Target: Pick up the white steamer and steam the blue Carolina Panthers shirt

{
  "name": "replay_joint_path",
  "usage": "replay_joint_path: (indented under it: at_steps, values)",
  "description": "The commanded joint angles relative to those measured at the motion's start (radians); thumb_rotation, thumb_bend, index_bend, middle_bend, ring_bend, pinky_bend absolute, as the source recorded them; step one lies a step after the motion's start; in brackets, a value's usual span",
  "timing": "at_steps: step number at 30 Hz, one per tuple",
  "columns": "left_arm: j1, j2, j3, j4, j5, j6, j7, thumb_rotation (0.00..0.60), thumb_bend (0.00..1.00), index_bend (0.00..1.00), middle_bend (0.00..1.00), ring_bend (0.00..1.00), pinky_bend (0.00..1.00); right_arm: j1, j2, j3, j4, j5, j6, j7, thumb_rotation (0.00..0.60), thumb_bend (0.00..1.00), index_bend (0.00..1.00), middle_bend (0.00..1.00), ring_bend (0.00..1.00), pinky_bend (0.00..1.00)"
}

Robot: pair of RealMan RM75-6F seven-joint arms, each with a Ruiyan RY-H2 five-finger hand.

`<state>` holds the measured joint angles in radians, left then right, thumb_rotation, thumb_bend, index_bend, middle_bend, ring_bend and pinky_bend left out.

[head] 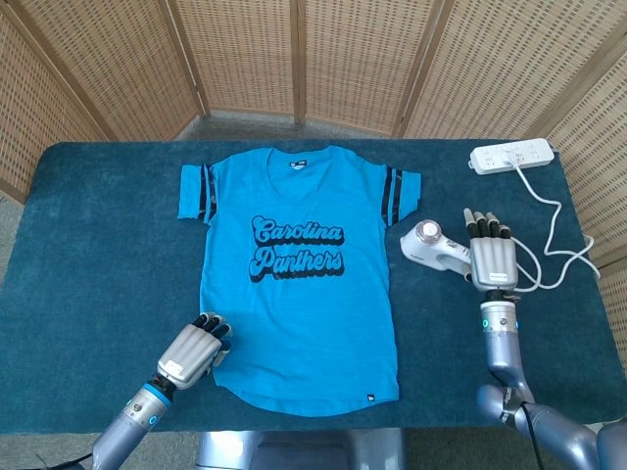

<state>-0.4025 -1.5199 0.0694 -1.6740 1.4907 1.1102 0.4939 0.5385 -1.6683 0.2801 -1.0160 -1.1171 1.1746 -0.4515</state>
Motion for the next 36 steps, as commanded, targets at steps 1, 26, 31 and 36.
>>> replay_joint_path:
  at_steps: [1,26,31,36]
  values:
    - [0.0,-0.002,-0.001,0.0,-0.003,0.0,0.002,0.6,0.45,0.71,0.35,0.23,0.19,0.017,-0.008,0.013,0.041,0.007,-0.02,0.014,0.6,0.29,0.0,0.14,0.12,0.22]
    - [-0.001,-0.005,-0.002,0.0,-0.023,0.001,0.001,0.6,0.45,0.71,0.35,0.23,0.19,0.103,-0.109,0.052,0.216,0.042,-0.094,0.048,0.6,0.32,0.16,0.26,0.23,0.28]
    - [-0.001,-0.006,-0.001,0.0,-0.024,0.001,0.001,0.6,0.45,0.71,0.35,0.23,0.19,0.108,-0.118,0.052,0.249,0.04,-0.102,0.061,0.6,0.34,0.26,0.32,0.3,0.32]
    - [-0.004,-0.007,-0.001,-0.003,-0.022,-0.001,0.001,0.6,0.45,0.71,0.35,0.23,0.19,0.113,-0.13,0.05,0.289,0.039,-0.115,0.071,0.6,0.39,0.38,0.38,0.37,0.37]
